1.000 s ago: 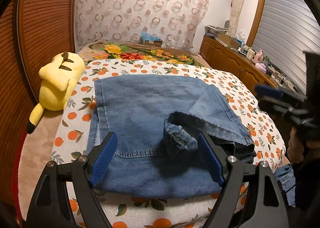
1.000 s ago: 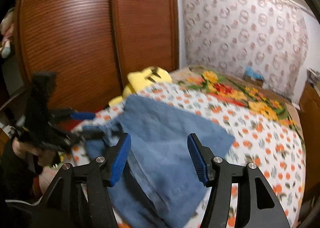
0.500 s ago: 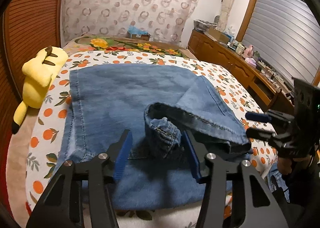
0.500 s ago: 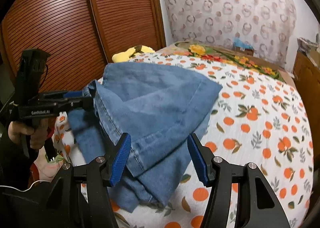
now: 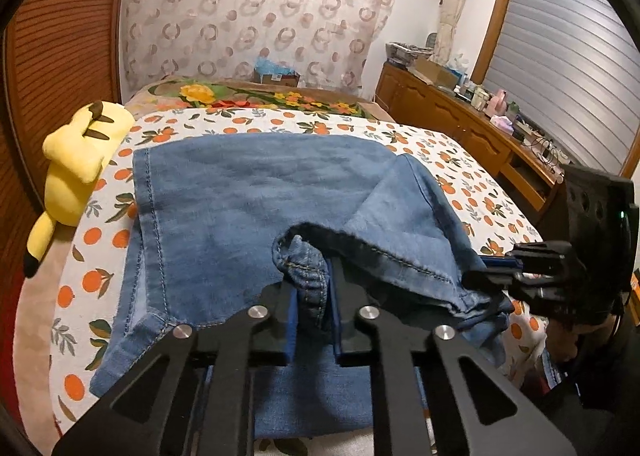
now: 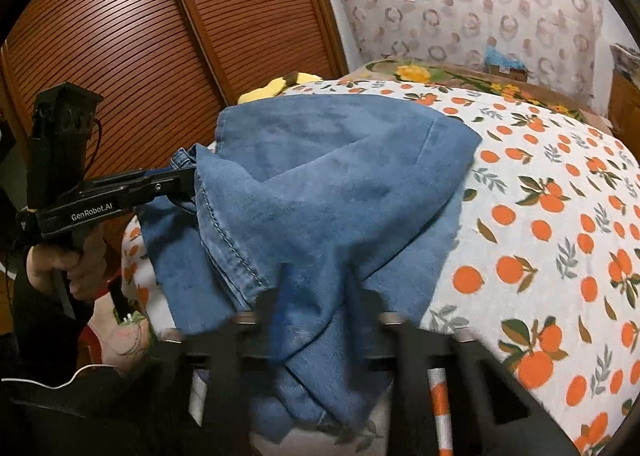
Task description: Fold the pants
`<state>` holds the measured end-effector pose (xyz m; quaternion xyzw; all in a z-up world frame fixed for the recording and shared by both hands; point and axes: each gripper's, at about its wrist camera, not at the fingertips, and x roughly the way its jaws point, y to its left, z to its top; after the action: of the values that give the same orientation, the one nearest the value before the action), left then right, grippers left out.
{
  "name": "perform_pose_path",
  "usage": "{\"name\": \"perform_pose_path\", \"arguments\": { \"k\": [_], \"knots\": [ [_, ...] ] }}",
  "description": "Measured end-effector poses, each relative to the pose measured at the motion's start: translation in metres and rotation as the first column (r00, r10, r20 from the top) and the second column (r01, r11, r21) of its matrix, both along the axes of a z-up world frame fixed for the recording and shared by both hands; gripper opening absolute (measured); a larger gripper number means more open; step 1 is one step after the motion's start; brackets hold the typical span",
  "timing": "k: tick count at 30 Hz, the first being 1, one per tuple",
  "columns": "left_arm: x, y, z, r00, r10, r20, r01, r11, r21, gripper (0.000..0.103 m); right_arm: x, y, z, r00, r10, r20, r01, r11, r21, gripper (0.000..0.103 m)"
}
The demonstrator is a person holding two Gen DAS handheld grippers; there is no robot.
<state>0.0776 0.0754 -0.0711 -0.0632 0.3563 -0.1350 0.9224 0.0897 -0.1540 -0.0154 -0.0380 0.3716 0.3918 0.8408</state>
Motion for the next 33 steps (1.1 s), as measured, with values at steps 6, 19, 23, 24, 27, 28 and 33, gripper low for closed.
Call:
{"name": "perform_pose_path", "arguments": {
  "k": [6, 19, 23, 24, 27, 28, 33],
  "knots": [
    [-0.02, 0.008, 0.025, 0.997, 0.022, 0.073, -0.02, 0.999, -0.03, 0.012, 0.008, -0.001, 0.026, 0.997, 0.02, 0.072, -0.024, 0.998, 0.059, 0.002],
    [-0.052, 0.04, 0.039, 0.989, 0.093, 0.111, -0.086, 0.994, -0.062, 0.012, 0.031, 0.073, 0.114, 0.951, 0.112, 0.29, -0.137, 0.988, 0.069, 0.002],
    [-0.048, 0.045, 0.02, 0.993, 0.106, 0.052, -0.103, 0.993, -0.056, 0.012, 0.05, 0.116, 0.101, 0.95, 0.147, 0.276, -0.158, 0.987, 0.018, 0.002],
    [-0.048, 0.046, 0.015, 0.993, 0.108, 0.043, -0.106, 0.993, -0.056, 0.012, 0.056, 0.127, 0.096, 0.95, 0.156, 0.271, -0.162, 0.987, -0.002, 0.002],
    [-0.048, 0.051, 0.005, 0.993, 0.118, 0.012, -0.117, 0.991, -0.058, 0.016, 0.074, 0.155, 0.084, 0.955, 0.172, 0.241, -0.166, 0.985, -0.043, 0.002],
    [-0.048, 0.054, 0.003, 0.992, 0.122, 0.006, -0.122, 0.991, -0.056, 0.019, 0.078, 0.164, 0.08, 0.958, 0.174, 0.229, -0.167, 0.985, -0.053, 0.002],
    [-0.05, 0.061, -0.001, 0.99, 0.142, -0.001, -0.142, 0.99, -0.029, 0.04, 0.097, 0.196, 0.069, 0.968, 0.17, 0.184, -0.157, 0.984, -0.085, 0.002]
  ]
}}
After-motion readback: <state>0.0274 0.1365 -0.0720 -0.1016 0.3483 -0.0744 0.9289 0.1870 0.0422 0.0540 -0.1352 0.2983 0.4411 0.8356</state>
